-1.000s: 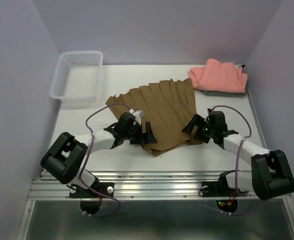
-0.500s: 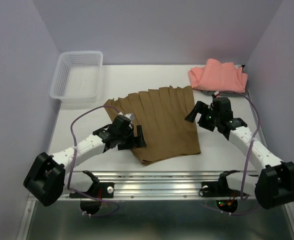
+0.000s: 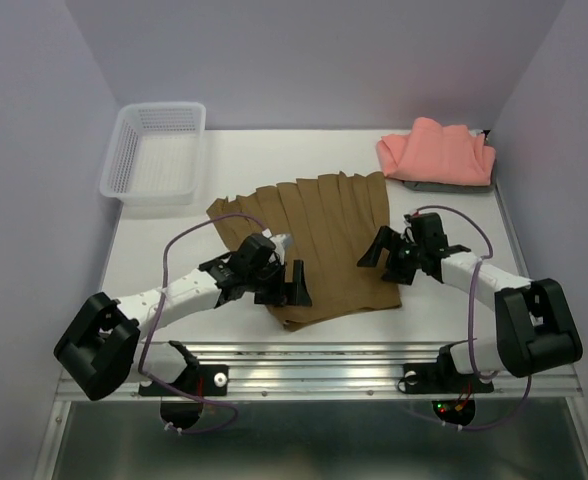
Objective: Fold and stack the skirts
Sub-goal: Flatten the skirt out
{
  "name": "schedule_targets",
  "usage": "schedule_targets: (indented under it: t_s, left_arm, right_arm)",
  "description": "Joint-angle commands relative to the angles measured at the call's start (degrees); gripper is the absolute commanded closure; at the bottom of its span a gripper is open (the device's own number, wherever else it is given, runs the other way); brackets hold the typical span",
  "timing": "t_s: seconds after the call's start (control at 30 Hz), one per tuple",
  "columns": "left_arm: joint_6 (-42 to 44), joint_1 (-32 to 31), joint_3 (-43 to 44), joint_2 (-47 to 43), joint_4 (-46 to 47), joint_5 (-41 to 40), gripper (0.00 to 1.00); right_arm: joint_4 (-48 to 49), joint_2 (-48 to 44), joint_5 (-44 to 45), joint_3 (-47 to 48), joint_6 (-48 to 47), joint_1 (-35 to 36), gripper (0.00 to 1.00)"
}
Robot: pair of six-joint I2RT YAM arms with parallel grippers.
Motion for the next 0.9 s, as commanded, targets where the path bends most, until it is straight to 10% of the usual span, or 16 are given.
schedule_targets:
  t_s: [0.0, 0.33, 0.87]
  left_arm:
    - [-1.28, -2.84, -5.50, -0.62, 4.02, 6.15, 0.02]
    - [-6.82, -6.45, -13.43, -3.43, 0.18, 6.87, 0.02]
    - [-4.10, -6.54, -1.40, -15.91, -6.16, -11.11, 0.01]
  right_arm:
    - [3.17, 1.76, 1.03, -1.95, -0.08, 0.41, 0.00]
    - [-2.02, 5.02, 5.87, 0.86, -2.80, 0.41, 0.00]
    - [-1.85, -12.74, 1.65, 4.91, -13.44, 9.98, 0.00]
